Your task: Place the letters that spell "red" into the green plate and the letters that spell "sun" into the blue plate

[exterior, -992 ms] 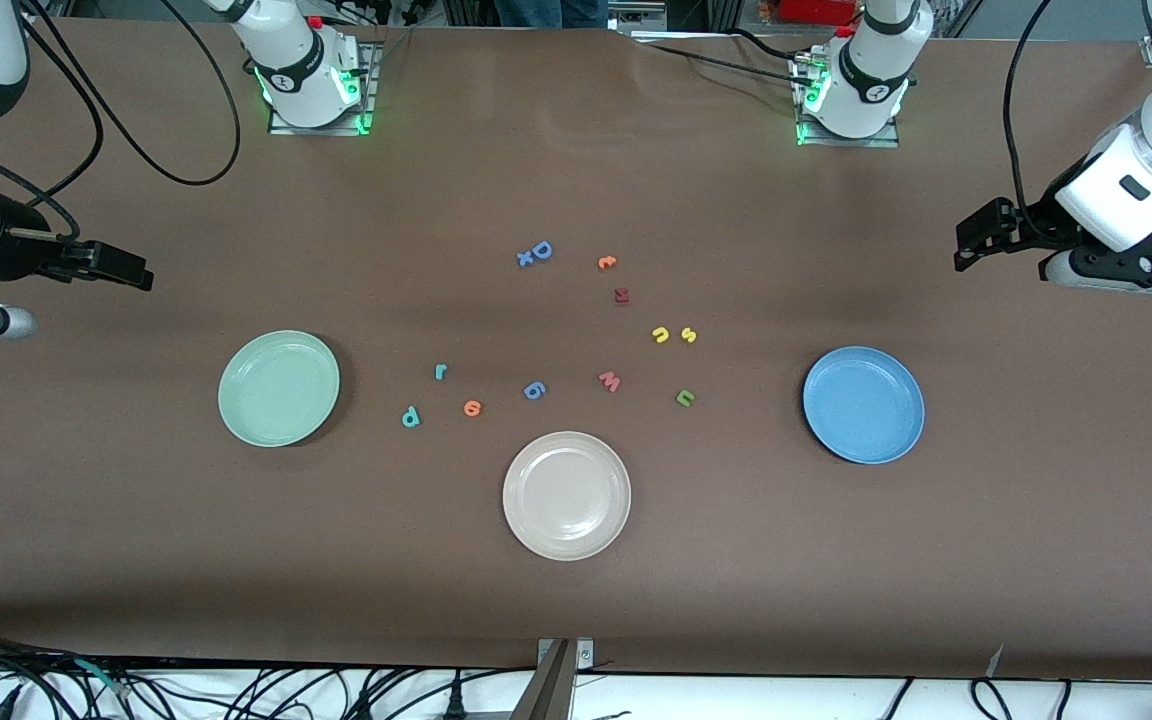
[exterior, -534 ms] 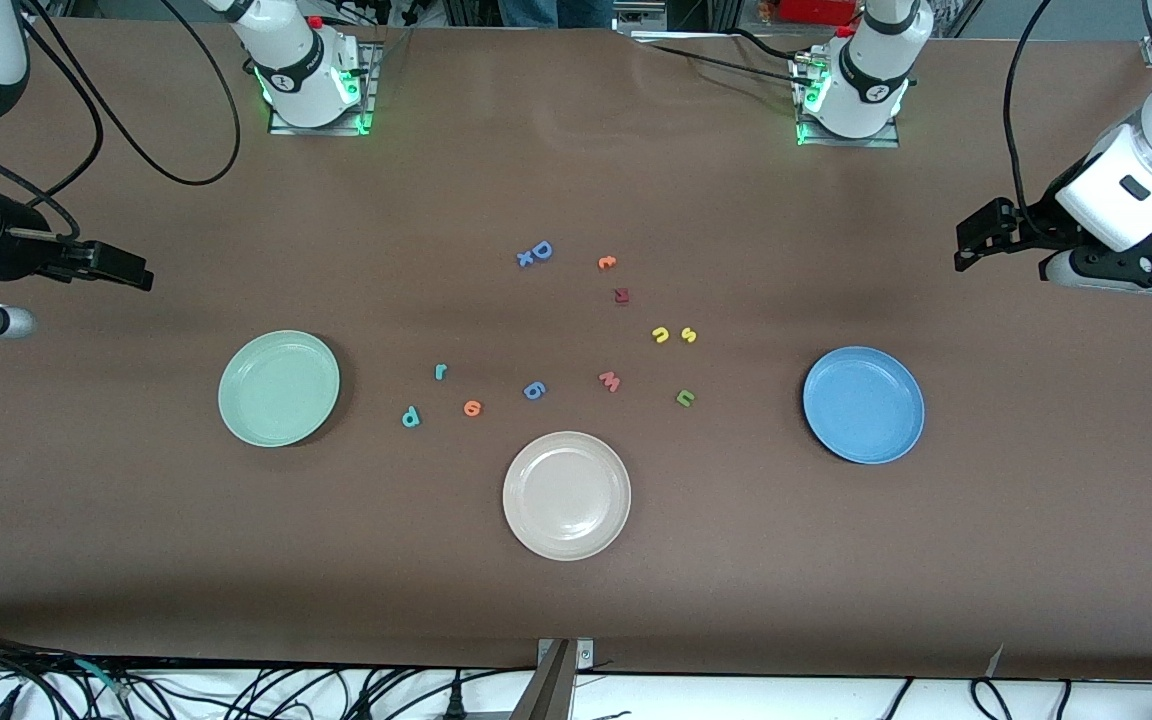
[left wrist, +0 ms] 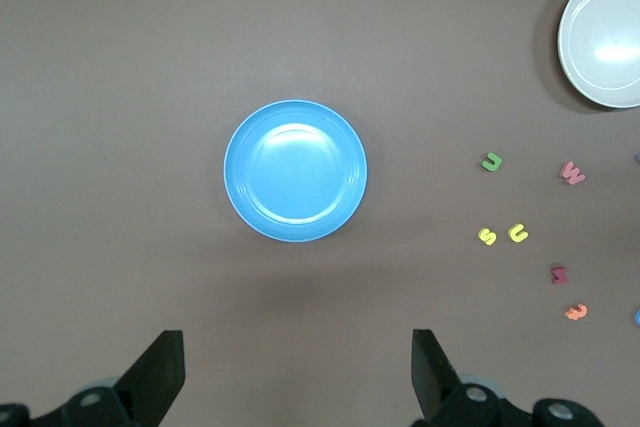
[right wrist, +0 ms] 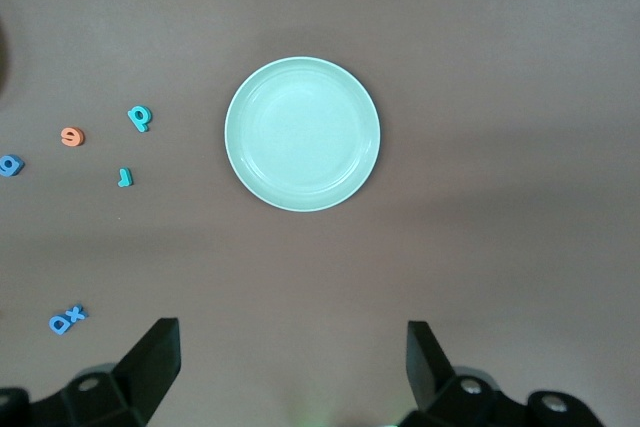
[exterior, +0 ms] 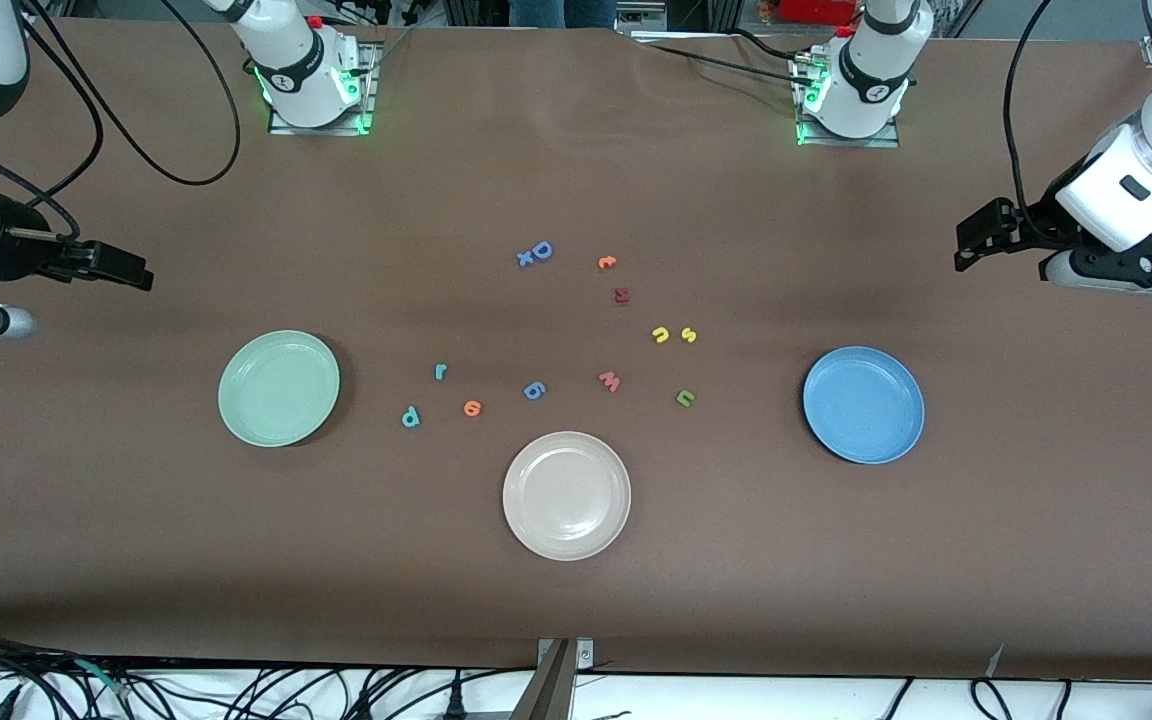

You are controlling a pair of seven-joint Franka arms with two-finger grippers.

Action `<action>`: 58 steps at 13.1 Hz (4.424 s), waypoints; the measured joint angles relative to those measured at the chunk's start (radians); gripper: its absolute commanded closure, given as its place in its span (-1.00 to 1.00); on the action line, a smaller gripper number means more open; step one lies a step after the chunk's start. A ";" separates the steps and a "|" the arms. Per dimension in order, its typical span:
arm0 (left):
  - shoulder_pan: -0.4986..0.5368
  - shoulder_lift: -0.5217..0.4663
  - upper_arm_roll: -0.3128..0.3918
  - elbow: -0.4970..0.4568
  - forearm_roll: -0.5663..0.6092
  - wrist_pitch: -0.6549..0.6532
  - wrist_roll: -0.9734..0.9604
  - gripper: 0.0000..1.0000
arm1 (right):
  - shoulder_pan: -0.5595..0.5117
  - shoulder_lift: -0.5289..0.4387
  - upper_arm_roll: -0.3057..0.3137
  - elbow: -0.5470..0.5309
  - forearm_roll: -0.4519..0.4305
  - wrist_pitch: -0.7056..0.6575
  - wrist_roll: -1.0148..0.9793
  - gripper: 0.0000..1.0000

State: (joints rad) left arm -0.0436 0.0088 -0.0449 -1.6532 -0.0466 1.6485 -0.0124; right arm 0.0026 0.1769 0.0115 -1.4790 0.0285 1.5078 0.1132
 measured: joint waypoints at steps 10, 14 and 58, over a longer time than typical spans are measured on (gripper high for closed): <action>0.000 0.000 0.000 0.000 0.000 0.000 0.000 -1.00 | 0.000 0.000 0.000 0.000 0.000 0.000 0.000 -1.00; 0.004 0.003 0.003 0.000 0.000 -0.002 0.000 -1.00 | 0.000 0.000 0.000 0.000 0.000 0.000 0.000 -1.00; -0.432 0.744 -0.016 0.010 0.059 0.745 -0.103 0.85 | 0.358 0.565 0.019 -0.192 -0.131 0.958 0.815 -0.86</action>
State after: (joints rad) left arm -0.4759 0.7529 -0.0609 -1.6431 0.0121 2.3937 -0.1151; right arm 0.3604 0.7422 0.0304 -1.6710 -0.1022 2.4658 0.9282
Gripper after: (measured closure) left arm 0.727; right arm 0.004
